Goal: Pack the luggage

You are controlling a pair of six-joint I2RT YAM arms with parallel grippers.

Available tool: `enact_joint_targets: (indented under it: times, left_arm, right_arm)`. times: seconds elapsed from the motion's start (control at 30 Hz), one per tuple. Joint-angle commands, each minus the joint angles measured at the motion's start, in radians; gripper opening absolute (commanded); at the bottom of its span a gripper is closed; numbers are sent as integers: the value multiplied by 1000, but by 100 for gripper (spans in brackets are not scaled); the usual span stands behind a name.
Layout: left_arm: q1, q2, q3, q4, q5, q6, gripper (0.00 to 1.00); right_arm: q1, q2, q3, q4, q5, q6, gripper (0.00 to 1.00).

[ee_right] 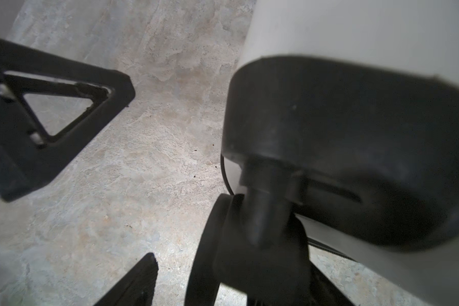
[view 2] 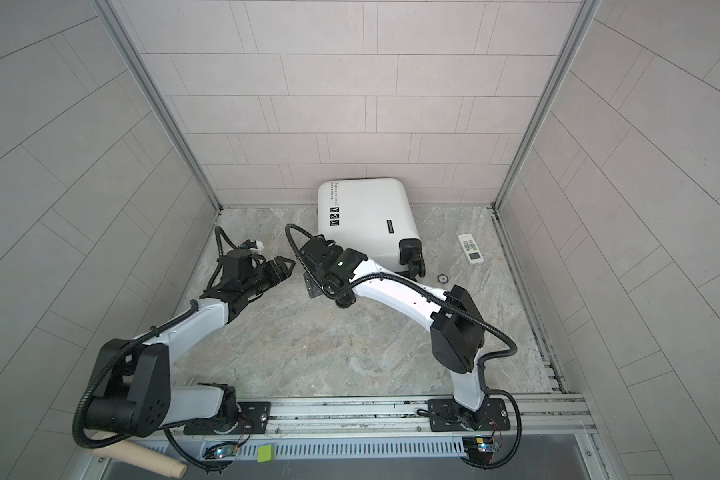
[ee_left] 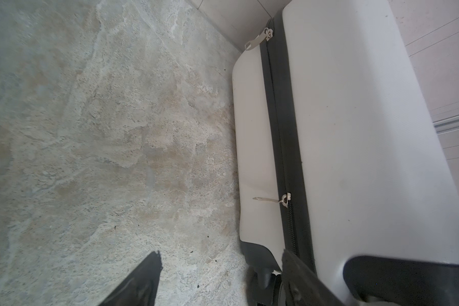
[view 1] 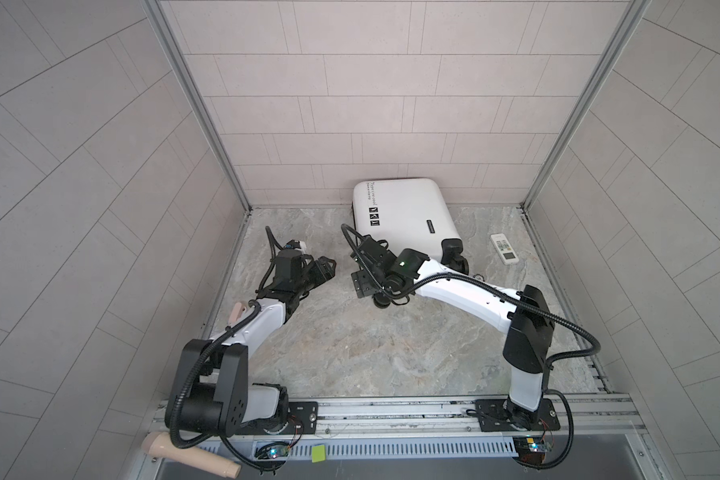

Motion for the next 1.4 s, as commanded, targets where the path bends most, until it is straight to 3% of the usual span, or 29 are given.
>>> enact_joint_targets:
  times: [0.0,0.13,0.27,0.43,0.73,0.87,1.1,1.23,1.37]
  left_arm:
    - [11,-25,-19,53,3,-9,77]
    - [11,-32,-24,69,19,5,76]
    - [11,-47,-30,74,33,28,73]
    - [-8,-73,-45,98,57,55,70]
    - [-106,-150,-86,146,1,144,69]
    - [-144,-175,-109,176,-12,146,64]
    - [-286,-268,-163,211,-111,239,64]
    - [-362,-317,-134,140,-208,359,70]
    - [-367,-344,-92,117,-220,388,76]
  right_arm:
    - [8,28,36,-22,66,23,78]
    - [8,36,63,-27,87,17,64]
    - [8,11,70,-28,100,2,40]
    - [10,-26,76,-38,100,-29,28]
    - [9,-109,41,-59,110,-55,22]
    - [9,-156,8,-51,88,-69,19]
    - [9,-264,-95,-45,66,-87,18]
    - [-1,-305,-166,-39,62,-100,18]
    - [-19,-323,-226,-9,46,-105,18]
